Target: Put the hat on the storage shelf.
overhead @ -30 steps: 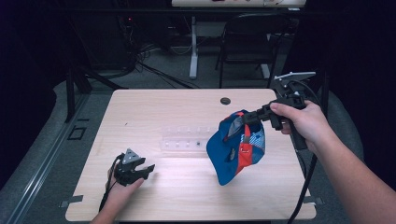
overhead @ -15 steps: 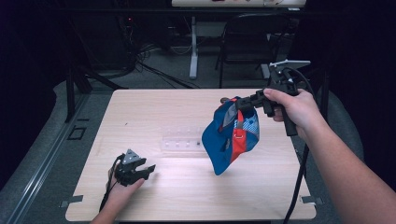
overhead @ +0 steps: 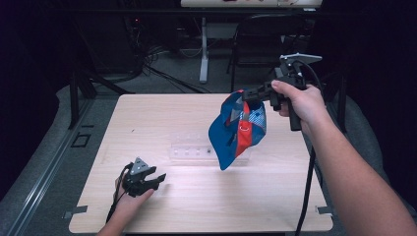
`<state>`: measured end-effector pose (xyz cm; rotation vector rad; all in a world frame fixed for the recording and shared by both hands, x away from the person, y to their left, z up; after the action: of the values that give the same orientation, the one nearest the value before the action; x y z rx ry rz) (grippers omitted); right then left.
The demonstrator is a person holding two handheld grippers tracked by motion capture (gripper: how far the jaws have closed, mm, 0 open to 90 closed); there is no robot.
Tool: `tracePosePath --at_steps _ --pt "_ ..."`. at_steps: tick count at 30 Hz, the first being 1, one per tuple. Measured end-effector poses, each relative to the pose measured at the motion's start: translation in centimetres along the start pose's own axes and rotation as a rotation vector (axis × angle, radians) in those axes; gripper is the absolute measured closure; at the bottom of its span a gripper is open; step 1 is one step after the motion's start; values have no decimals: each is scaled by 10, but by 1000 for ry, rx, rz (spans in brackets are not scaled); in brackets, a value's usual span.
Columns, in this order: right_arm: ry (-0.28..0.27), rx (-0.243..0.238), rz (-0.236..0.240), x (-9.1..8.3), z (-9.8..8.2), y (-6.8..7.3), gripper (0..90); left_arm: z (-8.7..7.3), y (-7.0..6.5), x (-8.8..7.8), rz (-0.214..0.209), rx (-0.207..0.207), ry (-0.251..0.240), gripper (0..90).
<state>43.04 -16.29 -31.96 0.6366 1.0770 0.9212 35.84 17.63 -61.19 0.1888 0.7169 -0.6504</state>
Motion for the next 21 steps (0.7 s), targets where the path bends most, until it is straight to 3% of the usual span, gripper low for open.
tracePosePath --at_steps 2,6,10,14,21 --pt "-4 0 2 2 3 -1 776 3 -5 -1 -9 -4 -20 491" --pt "-17 7 6 6 8 -5 776 18 -23 -4 -33 36 -57 492" --pt "-30 8 4 10 12 -8 776 41 -52 -4 -82 79 -117 507" --pt "-29 7 0 17 14 -9 776 65 -80 -1 -100 124 -184 521" --pt "-27 1 1 24 16 -6 776 93 -120 14 -148 195 -223 528"
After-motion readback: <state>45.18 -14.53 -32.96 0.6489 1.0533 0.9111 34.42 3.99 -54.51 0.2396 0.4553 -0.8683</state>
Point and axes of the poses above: each handheld gripper's, and its own axes: x roughly forward along the jaws, z roughly out of its top, y roughly to its left, the point moved 7 cm from there along x, roughly forward along the jaws, and after that the axes turned 1 degree about y, right-handed, at the moved point
